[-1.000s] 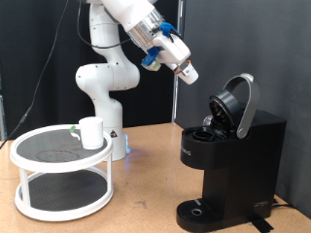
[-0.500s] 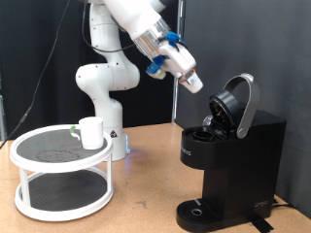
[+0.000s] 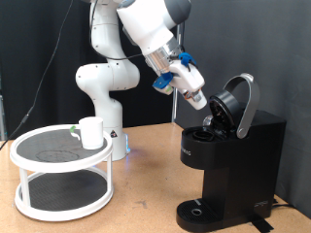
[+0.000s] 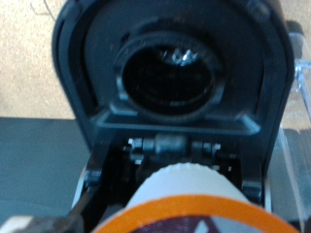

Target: Make a cup of coffee with the keurig machine

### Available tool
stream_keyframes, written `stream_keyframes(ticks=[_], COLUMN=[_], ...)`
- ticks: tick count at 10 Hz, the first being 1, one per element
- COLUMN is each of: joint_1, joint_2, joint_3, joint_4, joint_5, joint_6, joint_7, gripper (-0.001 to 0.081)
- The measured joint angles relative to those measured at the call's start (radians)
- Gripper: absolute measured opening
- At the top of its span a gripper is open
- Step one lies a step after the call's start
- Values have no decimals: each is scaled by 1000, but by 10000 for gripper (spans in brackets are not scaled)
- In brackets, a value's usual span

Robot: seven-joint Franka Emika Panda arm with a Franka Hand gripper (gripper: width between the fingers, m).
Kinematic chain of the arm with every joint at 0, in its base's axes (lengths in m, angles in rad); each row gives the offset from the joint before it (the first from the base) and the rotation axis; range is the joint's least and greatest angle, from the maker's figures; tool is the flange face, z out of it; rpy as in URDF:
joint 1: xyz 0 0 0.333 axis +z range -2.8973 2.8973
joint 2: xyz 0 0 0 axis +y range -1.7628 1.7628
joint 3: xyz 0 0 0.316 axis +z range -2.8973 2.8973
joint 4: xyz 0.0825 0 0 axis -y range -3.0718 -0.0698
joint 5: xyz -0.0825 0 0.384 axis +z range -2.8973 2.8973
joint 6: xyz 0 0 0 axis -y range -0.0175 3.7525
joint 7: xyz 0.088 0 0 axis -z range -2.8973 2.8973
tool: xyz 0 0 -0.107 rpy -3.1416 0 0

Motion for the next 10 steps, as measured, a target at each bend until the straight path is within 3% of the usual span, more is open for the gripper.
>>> stream_keyframes(ticks=[3,10], joint_1=[0,6], joint_2=[7,93], joint_3=[1,56], joint_4=[-44,-49], joint_5=[2,19], joint_6=[85,204], joint_7=[-23,-33], gripper=[398,398])
